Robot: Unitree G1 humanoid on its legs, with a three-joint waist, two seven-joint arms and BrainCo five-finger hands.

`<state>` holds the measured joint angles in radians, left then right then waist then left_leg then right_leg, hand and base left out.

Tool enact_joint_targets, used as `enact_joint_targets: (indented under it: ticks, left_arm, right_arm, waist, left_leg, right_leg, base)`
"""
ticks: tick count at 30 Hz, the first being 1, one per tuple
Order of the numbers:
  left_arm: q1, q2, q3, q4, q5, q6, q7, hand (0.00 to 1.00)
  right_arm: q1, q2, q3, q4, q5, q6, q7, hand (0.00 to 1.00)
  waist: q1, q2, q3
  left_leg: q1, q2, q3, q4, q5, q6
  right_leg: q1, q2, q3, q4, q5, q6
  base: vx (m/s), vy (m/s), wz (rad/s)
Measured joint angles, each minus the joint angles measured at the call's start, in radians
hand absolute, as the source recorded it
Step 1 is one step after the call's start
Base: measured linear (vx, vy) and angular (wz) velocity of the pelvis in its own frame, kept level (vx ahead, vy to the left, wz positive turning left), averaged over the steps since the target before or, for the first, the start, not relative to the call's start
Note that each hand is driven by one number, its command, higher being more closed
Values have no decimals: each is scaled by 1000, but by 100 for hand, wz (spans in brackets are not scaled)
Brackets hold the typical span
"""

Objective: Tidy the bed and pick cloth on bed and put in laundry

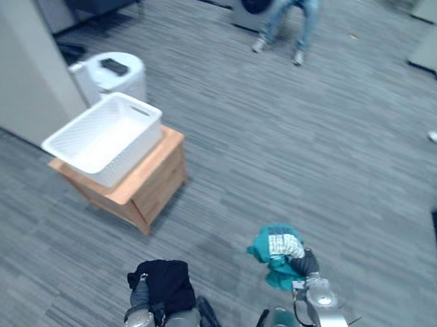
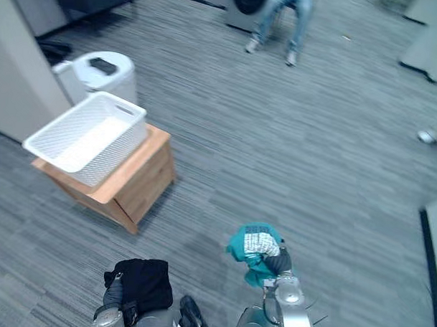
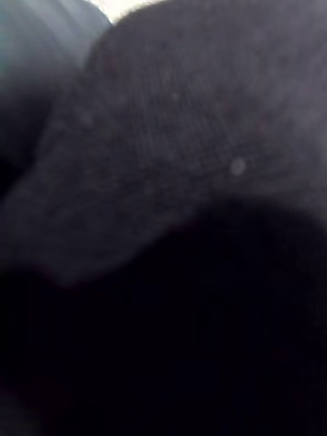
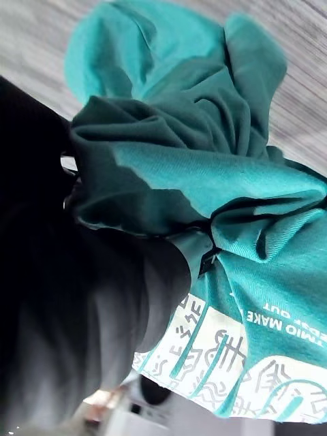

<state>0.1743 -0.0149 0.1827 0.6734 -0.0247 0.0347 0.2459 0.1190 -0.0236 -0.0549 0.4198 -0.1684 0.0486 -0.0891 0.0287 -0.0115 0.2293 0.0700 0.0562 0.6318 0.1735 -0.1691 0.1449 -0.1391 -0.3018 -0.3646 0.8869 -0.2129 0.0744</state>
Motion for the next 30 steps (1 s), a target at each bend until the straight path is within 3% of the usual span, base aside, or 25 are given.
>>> enact_joint_targets:
  ticks: [3,4,6,7,9,10,11,12,13,14,16,18,20,22,23,24,25,26,27,28,29,30]
  left_arm:
    - [-24,11,-54,-1,13,-1,-2,100]
    - [-42,15,-87,2,41,-2,-3,100]
    - [-60,29,-110,4,60,-2,-6,100]
    - [-57,37,-112,4,79,-3,-7,100]
    - [-25,44,-110,1,87,-6,-8,100]
    - [7,67,-106,6,95,-15,-8,100]
    - [18,65,-101,6,97,-12,-8,100]
    - [31,51,-91,0,98,-16,-7,100]
    - [30,25,-77,-5,94,-18,-8,100]
    - [31,5,-60,-17,95,-23,-7,100]
    - [33,3,-59,-25,96,-38,-4,100]
    - [36,2,-56,-40,97,-43,-7,100]
    - [41,-8,-55,-46,97,-41,-11,100]
    - [40,-17,-52,-44,97,-38,-23,100]
    - [40,-19,-53,-44,97,-38,-26,100]
    - [38,-16,-43,-45,96,-38,-27,100]
    - [39,-12,-33,-45,97,-36,-28,100]
    - [37,-12,-31,-45,97,-32,-28,100]
    - [34,-10,-36,-45,97,-25,-28,100]
    - [32,-10,-41,-45,97,-20,-30,100]
    - [29,9,-75,-44,98,-15,-29,100]
    - [25,20,-91,-43,98,-14,-29,100]
  right_arm:
    - [-16,6,3,-1,1,-4,2,100]
    - [-16,6,-7,-1,2,-3,0,100]
    - [-16,5,-13,0,3,-2,-2,100]
    - [-5,9,-17,0,3,0,-2,100]
    - [17,16,-16,-1,2,0,-2,100]
    - [36,9,-10,-7,2,0,-1,100]
    - [43,-5,-6,-8,2,0,-2,100]
    - [40,-21,-6,-12,1,0,-3,100]
    - [38,-46,-6,-24,1,0,-6,100]
    - [41,-70,-6,-29,1,1,-9,100]
    - [35,-75,-17,-37,1,1,-22,100]
    - [16,-70,-27,-55,1,1,-21,100]
    - [-15,-68,-47,-62,0,1,-17,100]
    - [-11,-66,-65,-66,0,1,-17,100]
    - [-7,-67,-73,-69,-1,2,-17,100]
    - [5,-62,-84,-74,-1,2,-17,100]
    - [31,-36,-83,-103,-1,2,-17,100]
    - [45,-26,-84,-126,-2,2,-17,100]
    - [44,-22,-88,-153,-4,1,-17,100]
    - [39,-20,-89,-160,-8,1,-17,100]
    - [38,-9,-82,-175,-13,-1,-16,100]
    - [37,-1,-82,-178,-14,-2,-17,100]
  waist:
    - [-19,4,2]
    - [-16,-7,2]
    - [-17,-29,23]
    - [-14,-34,41]
    - [-13,-41,36]
    - [-14,-53,13]
    - [-15,-19,8]
    - [-14,34,2]
    - [-19,69,26]
    - [-16,90,42]
    - [-14,101,48]
    - [-13,100,48]
    - [-12,101,45]
    - [-13,101,44]
    - [-12,102,40]
    - [-12,77,33]
    - [-20,34,17]
    - [-21,25,11]
    - [-27,19,13]
    - [-34,20,13]
    - [-59,16,14]
    - [-72,15,15]
  left_leg:
    - [18,-12,-143,-34,9,-34]
    - [26,-31,-221,-55,16,-55]
    - [49,-37,-286,-50,1,-84]
    - [82,-33,-335,-43,-23,-124]
    - [132,-17,-383,-35,-64,-173]
    - [140,37,-406,38,-119,-223]
    - [129,93,-410,113,-142,-236]
    - [34,194,-381,343,-144,-222]
    - [-64,301,-337,583,-76,-122]
    - [-149,388,-308,798,-64,-113]
    - [-216,413,-232,951,-69,-107]
    - [-254,386,-119,869,-71,-110]
    - [-266,323,29,515,-48,-155]
    - [-258,267,78,267,-11,-196]
    - [-245,247,81,197,20,-186]
    - [-206,194,67,122,110,-64]
    - [-181,141,52,77,107,-46]
    - [-171,128,46,65,98,-35]
    - [-121,102,41,16,86,-50]
    - [-99,92,34,-6,87,-52]
    - [-64,68,-3,-29,81,-55]
    - [-51,62,-12,-31,77,-59]
  right_leg:
    - [-60,64,143,-406,15,32]
    - [-73,70,234,-688,100,79]
    - [-97,39,288,-762,139,115]
    - [-101,22,289,-772,145,114]
    - [-74,25,283,-750,155,66]
    - [-50,52,280,-693,180,64]
    - [-40,81,248,-668,186,71]
    - [-13,123,200,-651,191,62]
    - [39,160,161,-656,185,36]
    - [99,194,142,-669,176,15]
    - [179,202,118,-694,147,-25]
    - [221,205,111,-740,142,-30]
    - [249,211,64,-808,150,-32]
    - [277,222,26,-827,162,-21]
    - [287,227,17,-830,158,-14]
    - [321,213,10,-844,151,5]
    - [353,186,-11,-858,161,29]
    - [354,175,-18,-836,161,35]
    - [279,130,-18,-610,137,68]
    - [227,100,-17,-474,138,66]
    - [119,44,10,-211,121,59]
    - [92,38,25,-159,101,64]
  base:
    - [368,-258,155]
    - [324,-342,138]
    - [271,-354,143]
    - [281,-449,144]
    - [383,-573,111]
    - [428,-605,88]
    - [494,-629,95]
    - [344,-485,80]
    - [372,-528,79]
    - [284,-450,59]
    - [273,-286,27]
    - [285,-184,-6]
    - [324,-78,-21]
    - [421,-2,10]
    - [478,10,26]
    - [415,32,42]
    - [408,51,47]
    - [445,169,44]
    - [281,138,21]
    - [381,208,45]
    - [178,91,62]
    - [361,116,99]
